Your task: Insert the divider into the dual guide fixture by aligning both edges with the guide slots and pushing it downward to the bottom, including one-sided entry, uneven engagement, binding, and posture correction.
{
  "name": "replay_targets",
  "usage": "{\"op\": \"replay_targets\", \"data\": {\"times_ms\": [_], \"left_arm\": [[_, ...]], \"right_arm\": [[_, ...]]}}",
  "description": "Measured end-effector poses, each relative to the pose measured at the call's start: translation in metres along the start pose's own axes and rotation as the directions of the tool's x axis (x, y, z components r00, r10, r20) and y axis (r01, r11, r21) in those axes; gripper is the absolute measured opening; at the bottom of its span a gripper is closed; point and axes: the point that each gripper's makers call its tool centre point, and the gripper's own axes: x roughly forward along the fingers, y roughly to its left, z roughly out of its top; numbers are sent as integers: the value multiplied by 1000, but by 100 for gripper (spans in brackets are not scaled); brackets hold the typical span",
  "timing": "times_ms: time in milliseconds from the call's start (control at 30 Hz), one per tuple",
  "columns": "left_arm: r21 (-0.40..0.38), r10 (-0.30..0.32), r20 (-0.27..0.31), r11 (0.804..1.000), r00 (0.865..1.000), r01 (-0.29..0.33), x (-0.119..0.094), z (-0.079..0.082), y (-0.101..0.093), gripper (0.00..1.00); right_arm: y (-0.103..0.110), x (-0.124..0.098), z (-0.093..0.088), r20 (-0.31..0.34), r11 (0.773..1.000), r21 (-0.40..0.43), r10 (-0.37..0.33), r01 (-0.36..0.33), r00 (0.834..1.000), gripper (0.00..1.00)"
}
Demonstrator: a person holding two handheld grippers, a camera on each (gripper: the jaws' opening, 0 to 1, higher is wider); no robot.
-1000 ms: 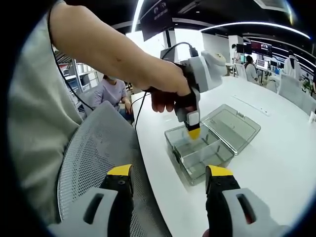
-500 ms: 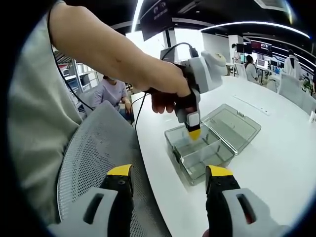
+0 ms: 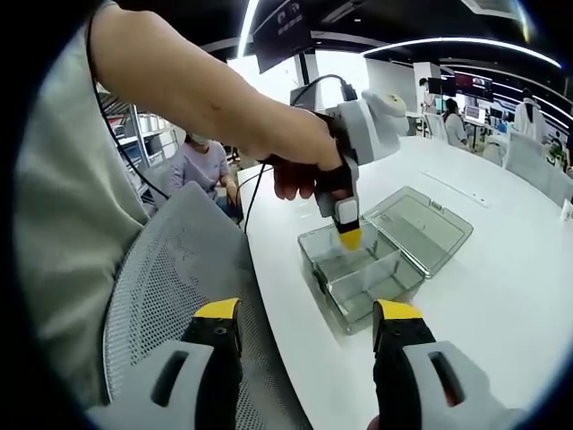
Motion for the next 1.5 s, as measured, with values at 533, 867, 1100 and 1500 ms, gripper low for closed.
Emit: {"op": "replay_targets", "data": {"times_ms": [533,867,1100,1500], "left_arm": [[20,-1,-3,1000,1000,1,0,0,-4,2],[40,2,-2,999,1000,-2,0,-1,-5,2],[41,4,-2,999,1000,-4,0,0,-1,2],[42,2,0,999,1000,-2,3,3,-4,2]], "right_arm": [[0,0,-1,-1,1000,2,0,0,1000,56],[0,0,-1,-2,1000,-1,0,0,1000,56],[1,0,-1,-4,1000,-2,1,-1,1000,56],[1,1,-2,-5,1000,1,3,-3,1000,56]]}}
